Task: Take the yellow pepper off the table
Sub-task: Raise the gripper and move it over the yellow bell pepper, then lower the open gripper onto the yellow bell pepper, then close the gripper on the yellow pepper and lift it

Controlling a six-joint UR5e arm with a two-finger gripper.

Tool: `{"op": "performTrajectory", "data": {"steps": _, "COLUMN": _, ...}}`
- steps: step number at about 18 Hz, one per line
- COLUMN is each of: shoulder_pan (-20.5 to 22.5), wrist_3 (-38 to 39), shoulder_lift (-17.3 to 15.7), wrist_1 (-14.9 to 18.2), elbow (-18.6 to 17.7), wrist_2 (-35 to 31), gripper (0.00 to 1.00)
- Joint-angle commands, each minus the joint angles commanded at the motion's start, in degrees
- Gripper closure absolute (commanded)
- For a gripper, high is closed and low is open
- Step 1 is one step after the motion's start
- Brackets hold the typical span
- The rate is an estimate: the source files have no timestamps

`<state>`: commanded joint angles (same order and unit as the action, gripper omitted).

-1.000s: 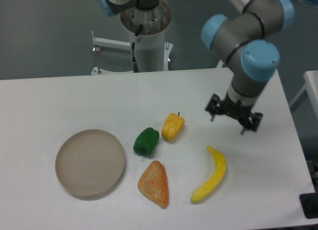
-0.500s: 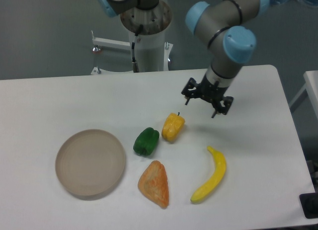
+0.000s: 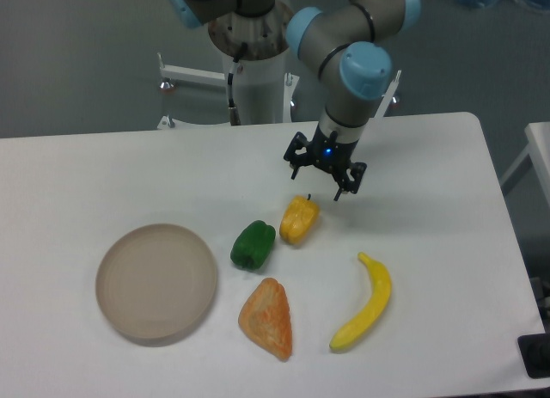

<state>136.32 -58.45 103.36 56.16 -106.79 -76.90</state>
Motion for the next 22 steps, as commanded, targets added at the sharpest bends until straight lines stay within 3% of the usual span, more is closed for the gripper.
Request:
{"op": "performTrajectory", "data": {"steps": 9, "shoulder_pan": -1.6, "wrist_3": -0.7, "shoulder_lift": 1.9, "wrist_1": -2.0, "elbow": 0.0, "wrist_2": -0.4, "gripper": 0.0}}
{"op": "performTrajectory", "data": {"steps": 21, "shoulder_pan": -3.0, "wrist_3": -0.6, "shoulder_lift": 4.0, "wrist_1": -2.3, "elbow": 0.3, "wrist_2": -2.7, "gripper": 0.0}}
{"op": "performTrajectory", "data": {"steps": 22, "shoulder_pan": -3.0, "wrist_3": -0.6, "shoulder_lift": 4.0, "wrist_1": -2.3, "elbow": 0.4, "wrist_2": -2.7, "gripper": 0.05}}
